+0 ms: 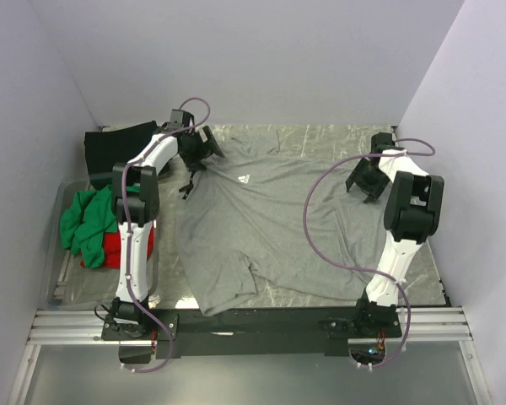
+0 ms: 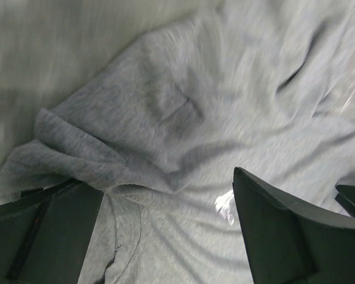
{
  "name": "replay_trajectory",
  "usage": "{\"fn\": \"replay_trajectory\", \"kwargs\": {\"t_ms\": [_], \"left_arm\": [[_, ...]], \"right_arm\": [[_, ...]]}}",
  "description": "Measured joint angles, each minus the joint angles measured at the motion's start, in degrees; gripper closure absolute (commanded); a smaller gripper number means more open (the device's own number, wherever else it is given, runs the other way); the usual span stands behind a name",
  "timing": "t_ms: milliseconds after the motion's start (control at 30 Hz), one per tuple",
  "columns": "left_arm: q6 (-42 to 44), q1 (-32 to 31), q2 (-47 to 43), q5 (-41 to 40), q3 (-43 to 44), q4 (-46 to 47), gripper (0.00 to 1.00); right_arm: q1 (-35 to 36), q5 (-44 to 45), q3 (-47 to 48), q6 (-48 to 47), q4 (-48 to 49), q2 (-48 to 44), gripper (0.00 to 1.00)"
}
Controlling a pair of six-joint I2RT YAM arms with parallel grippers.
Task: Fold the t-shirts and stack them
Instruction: Fold the tshirt
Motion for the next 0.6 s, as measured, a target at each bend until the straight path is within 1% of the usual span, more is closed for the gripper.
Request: {"fn": "replay_trajectory", "kwargs": {"t_ms": [133, 200, 433, 600], "left_arm": [[-0.02, 0.31, 5.66, 0.0, 9.07, 1.16, 0.05], [-0.2, 0.52, 7.17, 0.02, 10.97, 2.64, 0.04], [-0.48, 1.64, 8.7, 2.03, 11.47, 9.49, 0.04], [-0.72, 1.77, 8.98, 2.54, 11.52, 12.11, 0.04]], "right_arm": [[0.0, 1.14, 8.04, 0.0, -3.65, 5.11, 0.27], [0.0, 1.62, 12.39, -0.02, -5.64, 7.87, 0.27], [0.0, 2.51, 29.2, -0.2, -12.61, 17.57, 0.27], [-0.02, 2.43, 34.95, -0.33, -14.91, 20.61, 0.27]]}}
